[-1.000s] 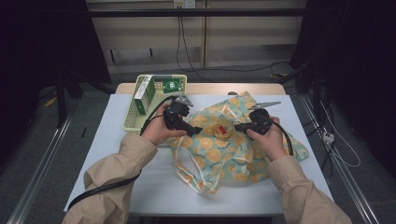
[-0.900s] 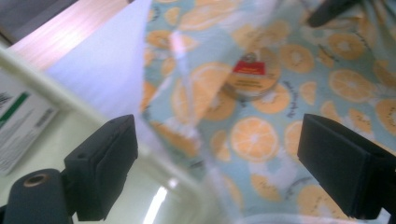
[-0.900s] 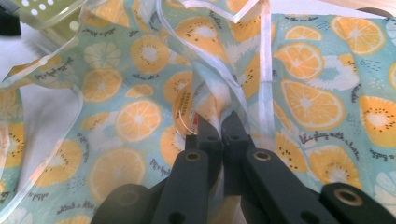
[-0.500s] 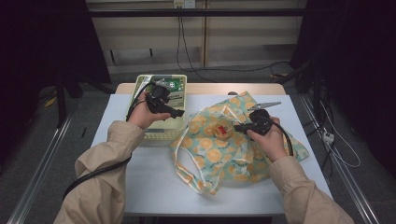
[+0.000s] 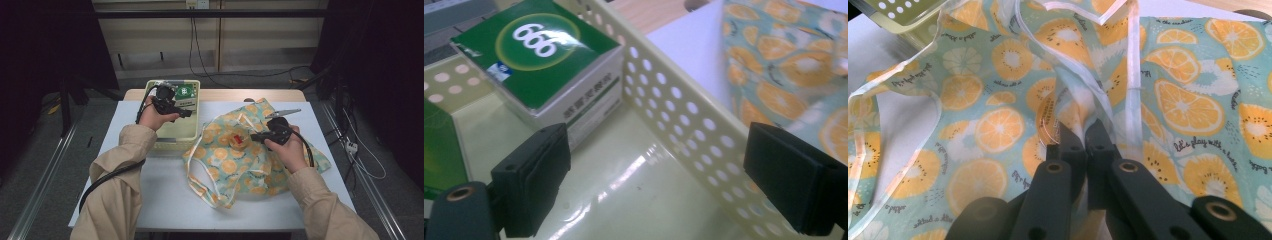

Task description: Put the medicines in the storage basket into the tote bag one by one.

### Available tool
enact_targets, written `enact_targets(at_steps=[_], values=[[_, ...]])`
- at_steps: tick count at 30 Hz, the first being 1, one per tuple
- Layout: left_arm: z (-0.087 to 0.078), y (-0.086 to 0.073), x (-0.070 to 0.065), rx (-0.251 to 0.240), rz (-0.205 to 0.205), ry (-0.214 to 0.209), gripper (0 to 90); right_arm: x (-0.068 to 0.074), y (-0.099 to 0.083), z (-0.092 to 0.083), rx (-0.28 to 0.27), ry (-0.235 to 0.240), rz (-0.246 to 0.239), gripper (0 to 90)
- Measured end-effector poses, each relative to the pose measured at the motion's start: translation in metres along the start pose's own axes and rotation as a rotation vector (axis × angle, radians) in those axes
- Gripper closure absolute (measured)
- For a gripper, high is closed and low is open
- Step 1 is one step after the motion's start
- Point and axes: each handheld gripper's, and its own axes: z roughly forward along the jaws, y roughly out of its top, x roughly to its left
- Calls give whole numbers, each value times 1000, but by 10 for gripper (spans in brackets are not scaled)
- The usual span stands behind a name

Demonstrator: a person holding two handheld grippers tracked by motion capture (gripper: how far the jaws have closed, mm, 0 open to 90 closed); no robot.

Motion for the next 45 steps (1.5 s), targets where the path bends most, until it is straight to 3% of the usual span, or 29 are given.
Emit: enact_targets(at_steps=[8, 10, 14, 21, 31, 36, 38, 45], values=[[11, 5, 7, -6, -36, 51, 113, 0, 0, -2, -5, -3, -2, 893], [15, 8, 6, -10, -28, 82, 113, 0, 1, -2, -6, -2, -1, 893], [23, 13, 7, -3, -25, 86, 111, 0, 1, -3, -7, 1, 1, 893], [36, 20, 10, -1, -21, 150, 100, -2, 2, -7, -16, 3, 3, 893], [51, 28, 24, -5, -68, 187, 79, -7, 4, -5, -20, 15, 15, 893], [60, 32, 28, 12, -76, 233, 54, -10, 5, -4, -24, 16, 23, 893], [62, 33, 30, -1, -108, 234, 53, -10, 5, -4, -24, 19, 24, 893], [68, 36, 31, -15, -141, 227, 3, -11, 4, -5, -17, 17, 24, 893]])
